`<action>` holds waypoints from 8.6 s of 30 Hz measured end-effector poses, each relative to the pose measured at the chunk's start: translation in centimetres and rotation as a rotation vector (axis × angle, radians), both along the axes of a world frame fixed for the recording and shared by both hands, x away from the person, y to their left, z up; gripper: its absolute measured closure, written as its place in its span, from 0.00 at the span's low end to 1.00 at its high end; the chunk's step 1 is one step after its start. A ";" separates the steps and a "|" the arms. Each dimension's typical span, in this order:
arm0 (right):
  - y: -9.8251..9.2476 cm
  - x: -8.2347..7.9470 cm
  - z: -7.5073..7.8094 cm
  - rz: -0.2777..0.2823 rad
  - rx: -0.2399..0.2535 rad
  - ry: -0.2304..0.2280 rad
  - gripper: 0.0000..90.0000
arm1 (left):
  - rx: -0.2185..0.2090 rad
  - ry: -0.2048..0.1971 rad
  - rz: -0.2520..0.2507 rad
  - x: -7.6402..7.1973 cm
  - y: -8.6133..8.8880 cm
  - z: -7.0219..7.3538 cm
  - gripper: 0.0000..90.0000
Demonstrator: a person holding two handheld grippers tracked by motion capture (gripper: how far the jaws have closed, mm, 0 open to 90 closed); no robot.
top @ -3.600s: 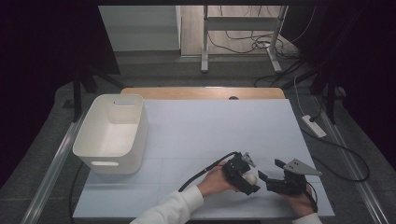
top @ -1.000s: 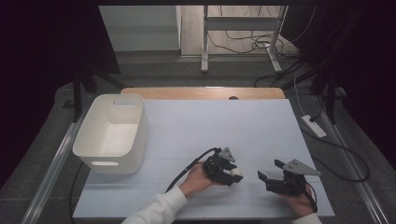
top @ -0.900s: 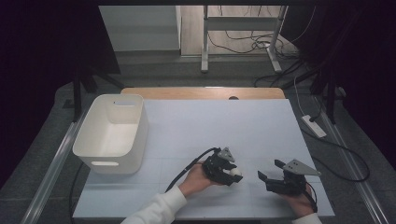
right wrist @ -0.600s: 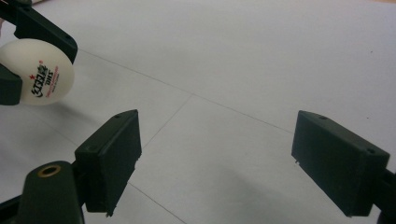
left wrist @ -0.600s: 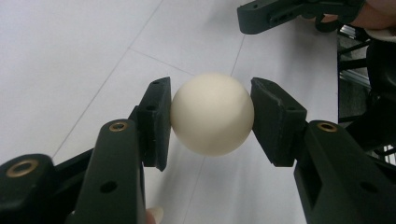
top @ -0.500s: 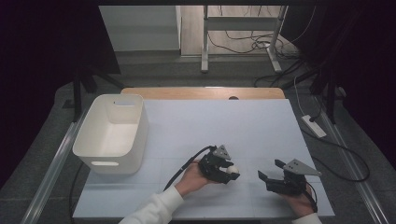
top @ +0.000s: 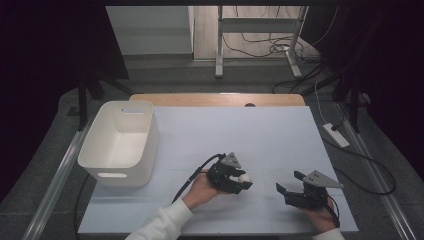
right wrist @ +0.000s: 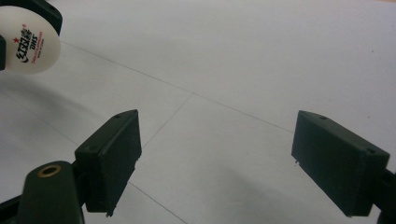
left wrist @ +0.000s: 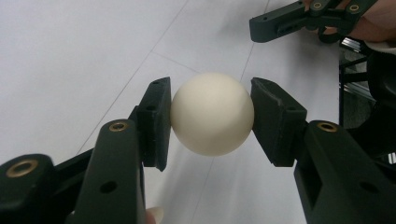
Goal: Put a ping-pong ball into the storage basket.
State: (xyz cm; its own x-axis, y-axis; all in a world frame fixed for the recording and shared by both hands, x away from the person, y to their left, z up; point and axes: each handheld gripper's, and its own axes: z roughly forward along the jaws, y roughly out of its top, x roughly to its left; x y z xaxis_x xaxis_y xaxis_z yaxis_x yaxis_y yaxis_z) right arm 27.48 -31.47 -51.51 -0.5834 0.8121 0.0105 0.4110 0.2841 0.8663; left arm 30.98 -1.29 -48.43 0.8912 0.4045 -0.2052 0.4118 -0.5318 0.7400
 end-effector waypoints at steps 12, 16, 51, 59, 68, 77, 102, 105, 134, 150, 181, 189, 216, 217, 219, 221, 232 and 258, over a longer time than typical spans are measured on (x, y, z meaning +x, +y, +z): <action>0.0 0.0 0.0 -0.001 0.000 -0.002 0.18 | -0.010 -0.011 0.020 0.1 1.0 0.5 0.56; 0.0 0.0 0.0 0.000 -0.001 -0.003 0.17 | -0.011 -0.015 0.027 0.1 1.3 0.7 0.56; 0.0 0.0 0.0 -0.002 -0.002 -0.004 0.17 | -0.057 -0.055 0.100 0.5 4.9 2.7 0.56; 0.0 0.0 0.0 -0.005 0.000 -0.003 0.18 | -0.065 -0.059 0.116 0.5 5.6 3.0 0.56; 0.0 0.0 0.1 -0.005 0.001 -0.003 0.17 | -0.066 -0.070 0.135 0.5 6.5 3.4 0.56; 0.1 0.0 0.1 -0.005 0.000 -0.005 0.18 | -0.094 -0.089 0.168 0.6 7.9 4.6 0.56; 0.0 -0.1 0.1 -0.009 0.002 -0.004 0.18 | -0.112 -0.120 0.237 0.8 10.2 5.9 0.56; 0.0 -0.1 0.1 -0.009 0.002 -0.003 0.17 | -0.116 -0.124 0.252 0.9 10.6 6.1 0.56; 0.1 0.0 0.1 -0.008 0.002 -0.002 0.18 | -0.133 -0.186 0.348 1.1 14.0 8.3 0.56; 0.1 0.0 0.1 -0.004 -0.003 -0.004 0.17 | -0.126 -0.219 0.444 1.3 17.0 9.6 0.56; 0.0 0.0 0.1 -0.011 0.003 -0.004 0.17 | -0.094 -0.222 0.567 2.4 21.2 10.8 0.56; 0.0 0.0 0.1 -0.011 0.005 -0.003 0.18 | -0.088 -0.218 0.594 2.6 22.1 10.8 0.56; 0.0 0.0 0.2 -0.008 0.000 -0.004 0.17 | -0.043 -0.202 0.717 3.1 26.2 10.6 0.56; 0.0 0.0 0.2 -0.008 0.000 -0.005 0.18 | -0.042 -0.201 0.723 3.2 26.4 10.6 0.56; 0.0 0.0 0.2 -0.008 0.000 -0.004 0.18 | -0.039 -0.199 0.736 3.3 26.7 10.5 0.56; 0.0 0.0 0.2 -0.007 -0.001 -0.005 0.18 | -0.036 -0.196 0.751 3.5 27.1 10.4 0.56; 0.0 0.0 0.1 -0.007 -0.002 -0.004 0.18 | -0.009 -0.161 0.810 4.3 29.0 9.5 0.56; 0.0 0.0 0.1 -0.007 -0.002 -0.002 0.18 | 0.073 -0.063 0.819 7.1 29.0 7.2 0.56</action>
State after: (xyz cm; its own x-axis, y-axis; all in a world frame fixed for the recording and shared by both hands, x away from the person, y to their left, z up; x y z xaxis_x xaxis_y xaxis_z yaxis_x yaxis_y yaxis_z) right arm 27.45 -31.46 -51.42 -0.5777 0.8162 0.0079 0.4116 0.2830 0.8663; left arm 38.10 27.69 -41.28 0.3174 0.9416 -0.1126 0.6488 -0.1290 0.7500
